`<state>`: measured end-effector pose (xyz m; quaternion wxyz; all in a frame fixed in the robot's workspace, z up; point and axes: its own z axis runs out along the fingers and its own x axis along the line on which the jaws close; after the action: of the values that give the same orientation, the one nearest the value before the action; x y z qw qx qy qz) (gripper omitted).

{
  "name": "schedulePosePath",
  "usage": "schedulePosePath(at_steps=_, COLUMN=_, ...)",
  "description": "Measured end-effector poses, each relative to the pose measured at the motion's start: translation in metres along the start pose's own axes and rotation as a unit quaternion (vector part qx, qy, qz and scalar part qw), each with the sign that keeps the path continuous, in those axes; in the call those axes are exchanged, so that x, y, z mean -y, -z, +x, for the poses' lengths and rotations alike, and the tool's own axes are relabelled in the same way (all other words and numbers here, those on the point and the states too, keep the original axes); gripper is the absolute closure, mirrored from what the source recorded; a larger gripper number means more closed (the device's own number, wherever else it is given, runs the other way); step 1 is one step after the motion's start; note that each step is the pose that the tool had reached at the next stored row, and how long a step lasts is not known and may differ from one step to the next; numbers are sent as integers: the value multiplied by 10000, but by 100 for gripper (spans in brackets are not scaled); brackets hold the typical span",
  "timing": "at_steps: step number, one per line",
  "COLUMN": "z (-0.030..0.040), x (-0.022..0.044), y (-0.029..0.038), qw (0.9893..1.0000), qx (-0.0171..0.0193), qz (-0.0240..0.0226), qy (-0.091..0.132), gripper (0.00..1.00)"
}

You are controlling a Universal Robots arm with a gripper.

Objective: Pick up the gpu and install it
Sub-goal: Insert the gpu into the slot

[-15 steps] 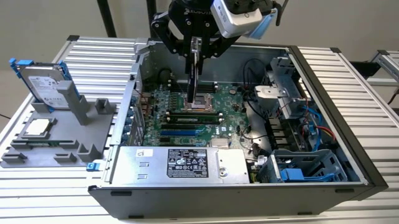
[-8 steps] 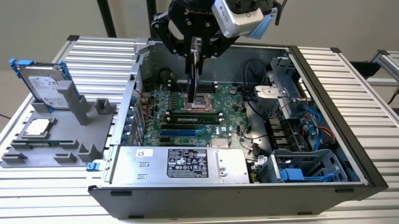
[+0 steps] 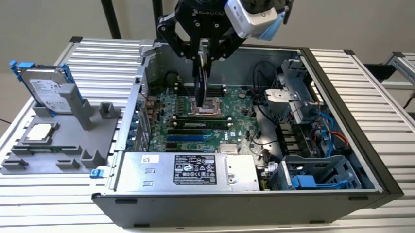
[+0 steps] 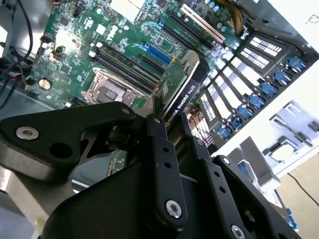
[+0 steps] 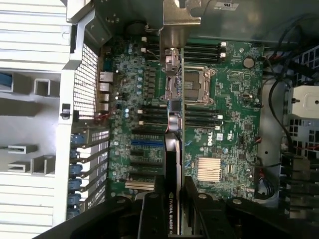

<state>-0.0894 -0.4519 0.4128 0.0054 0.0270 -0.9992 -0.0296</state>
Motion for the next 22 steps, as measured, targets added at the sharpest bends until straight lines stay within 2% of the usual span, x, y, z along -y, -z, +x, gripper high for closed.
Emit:
schedulePosePath(at_steps=10, z=-20, x=1, y=0, qw=9997, qx=-16, qz=2, qy=262, gripper=100)
schedulePosePath(at_steps=22, z=-39, x=2, y=0, qw=9987, qx=-30, qz=5, qy=513, gripper=100)
